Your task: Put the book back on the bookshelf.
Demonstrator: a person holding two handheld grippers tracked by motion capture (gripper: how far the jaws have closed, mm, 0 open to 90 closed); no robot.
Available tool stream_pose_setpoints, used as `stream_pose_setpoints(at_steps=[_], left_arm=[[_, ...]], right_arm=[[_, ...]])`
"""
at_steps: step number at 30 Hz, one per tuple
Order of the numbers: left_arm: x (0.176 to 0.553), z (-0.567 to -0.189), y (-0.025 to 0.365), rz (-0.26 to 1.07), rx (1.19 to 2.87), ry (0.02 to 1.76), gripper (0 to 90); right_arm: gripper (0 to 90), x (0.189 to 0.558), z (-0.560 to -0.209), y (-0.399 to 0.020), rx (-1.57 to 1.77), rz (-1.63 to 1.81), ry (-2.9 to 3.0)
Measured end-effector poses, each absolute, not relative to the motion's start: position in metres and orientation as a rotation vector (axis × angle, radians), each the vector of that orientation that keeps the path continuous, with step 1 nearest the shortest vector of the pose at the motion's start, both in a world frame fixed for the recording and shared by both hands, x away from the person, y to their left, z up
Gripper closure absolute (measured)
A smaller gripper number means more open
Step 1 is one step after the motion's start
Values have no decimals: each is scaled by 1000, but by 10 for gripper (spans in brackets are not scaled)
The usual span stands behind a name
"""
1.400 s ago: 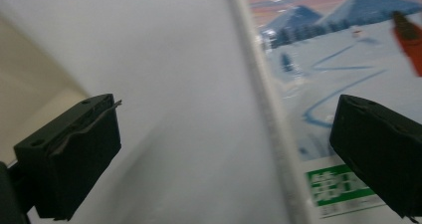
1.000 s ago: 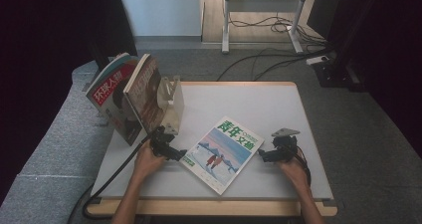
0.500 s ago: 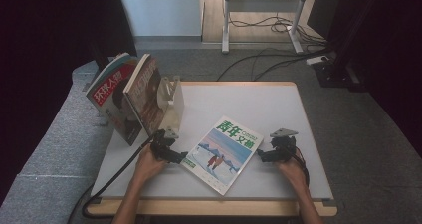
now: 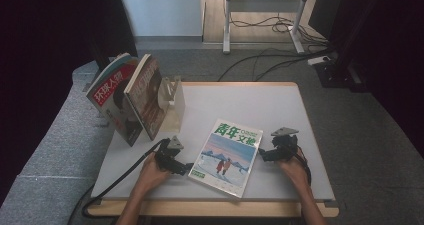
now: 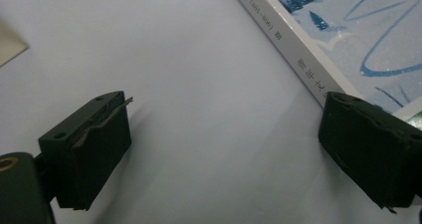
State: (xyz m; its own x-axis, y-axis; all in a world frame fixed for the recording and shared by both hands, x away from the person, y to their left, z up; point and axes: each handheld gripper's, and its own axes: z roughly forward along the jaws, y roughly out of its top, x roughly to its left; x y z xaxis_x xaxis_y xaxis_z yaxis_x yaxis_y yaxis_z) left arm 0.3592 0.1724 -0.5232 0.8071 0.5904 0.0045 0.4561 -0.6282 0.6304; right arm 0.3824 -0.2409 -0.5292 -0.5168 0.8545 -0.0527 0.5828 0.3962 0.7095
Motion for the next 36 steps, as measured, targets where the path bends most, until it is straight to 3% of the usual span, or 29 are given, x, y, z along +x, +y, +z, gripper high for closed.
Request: stream_pose_setpoints(at_steps=[27, 36], left_arm=[[330, -528, 145, 229, 2378, 605, 0], [337, -528, 158, 251, 2352, 703, 0]], right_arm=[[0, 431, -532, -215, 1253, 880, 2226], [0, 427, -528, -227, 1269, 917, 2243]])
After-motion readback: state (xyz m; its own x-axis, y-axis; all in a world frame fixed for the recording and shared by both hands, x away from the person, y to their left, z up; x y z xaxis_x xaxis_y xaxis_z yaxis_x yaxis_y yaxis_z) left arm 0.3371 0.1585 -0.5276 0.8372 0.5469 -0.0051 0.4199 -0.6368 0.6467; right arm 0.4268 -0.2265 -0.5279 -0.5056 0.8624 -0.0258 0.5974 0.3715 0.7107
